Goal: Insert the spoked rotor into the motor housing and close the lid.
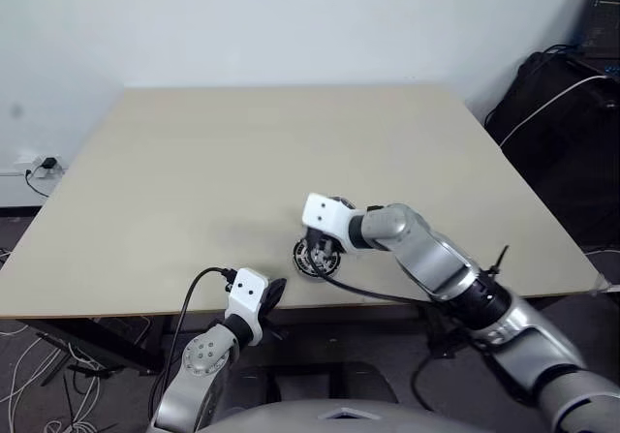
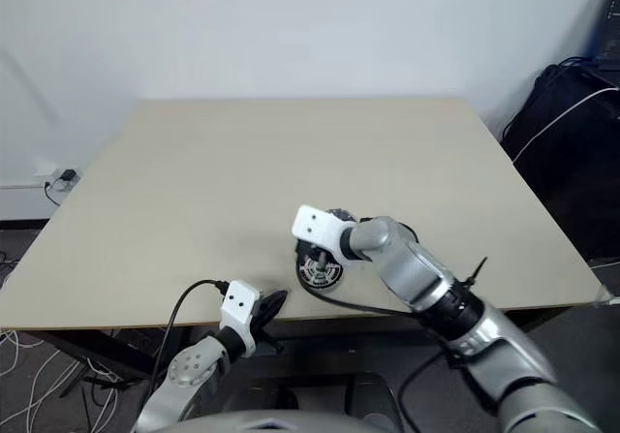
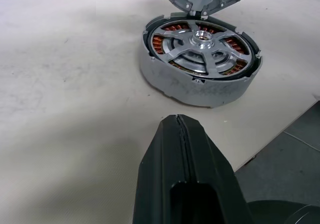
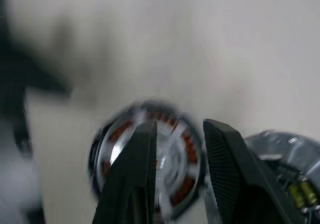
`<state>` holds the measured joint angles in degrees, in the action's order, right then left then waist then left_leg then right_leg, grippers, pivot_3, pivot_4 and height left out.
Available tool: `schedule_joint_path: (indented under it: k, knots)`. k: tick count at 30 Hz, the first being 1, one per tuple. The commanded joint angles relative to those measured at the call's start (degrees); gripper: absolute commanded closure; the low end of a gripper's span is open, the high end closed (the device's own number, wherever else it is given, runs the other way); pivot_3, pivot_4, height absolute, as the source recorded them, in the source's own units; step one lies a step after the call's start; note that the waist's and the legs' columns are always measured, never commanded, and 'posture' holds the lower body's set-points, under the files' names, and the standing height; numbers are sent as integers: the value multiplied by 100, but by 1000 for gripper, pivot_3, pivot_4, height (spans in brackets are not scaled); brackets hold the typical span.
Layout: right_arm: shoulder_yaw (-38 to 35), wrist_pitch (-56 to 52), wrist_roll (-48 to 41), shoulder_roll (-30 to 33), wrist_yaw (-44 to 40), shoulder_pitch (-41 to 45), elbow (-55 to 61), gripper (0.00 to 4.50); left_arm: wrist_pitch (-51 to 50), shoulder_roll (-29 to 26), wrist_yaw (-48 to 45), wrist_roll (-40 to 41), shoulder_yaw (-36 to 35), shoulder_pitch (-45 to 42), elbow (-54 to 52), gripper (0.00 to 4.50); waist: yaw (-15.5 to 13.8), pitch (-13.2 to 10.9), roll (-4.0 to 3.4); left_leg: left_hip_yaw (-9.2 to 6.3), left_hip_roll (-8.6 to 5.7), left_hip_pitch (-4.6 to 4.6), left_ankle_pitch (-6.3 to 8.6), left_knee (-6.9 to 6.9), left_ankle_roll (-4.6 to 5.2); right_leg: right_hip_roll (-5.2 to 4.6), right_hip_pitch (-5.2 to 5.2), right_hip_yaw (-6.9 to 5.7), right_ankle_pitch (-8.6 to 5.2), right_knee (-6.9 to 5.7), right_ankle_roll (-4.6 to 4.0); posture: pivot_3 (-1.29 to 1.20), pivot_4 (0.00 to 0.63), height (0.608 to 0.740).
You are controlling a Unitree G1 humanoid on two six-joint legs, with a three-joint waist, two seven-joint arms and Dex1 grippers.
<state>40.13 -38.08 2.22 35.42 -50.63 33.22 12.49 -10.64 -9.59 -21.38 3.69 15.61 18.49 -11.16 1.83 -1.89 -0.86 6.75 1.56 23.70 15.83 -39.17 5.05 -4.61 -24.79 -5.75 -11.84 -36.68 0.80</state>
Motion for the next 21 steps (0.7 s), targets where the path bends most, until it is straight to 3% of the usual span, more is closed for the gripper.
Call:
schedule_joint_path:
  k: [1, 7, 21]
  knots:
    - [220, 895, 227, 388, -842, 216, 273, 2930, 123, 4, -51, 63, -6, -76, 4, 4500, -14, -6, 8, 0, 2, -1, 0, 0, 0, 1, 0, 0, 0, -1, 0, 0, 0, 740]
    - [385, 1586, 687, 676, -1558, 306, 8, 2930, 129, 10, -58, 64, 0, -102, 31, 4500, -91, -10, 17, -1, 2, -2, 0, -9, 0, -4, 5, 1, 2, -2, 3, 0, 0, 740]
    - [471, 2539, 1877, 265, -1721, 391, -1241, 2930, 171, 42, 17, 50, -22, -38, -10, 4500, -134, -12, 19, -3, 1, -1, -1, -10, -1, -9, 6, 4, 2, -3, 0, 0, 0, 740]
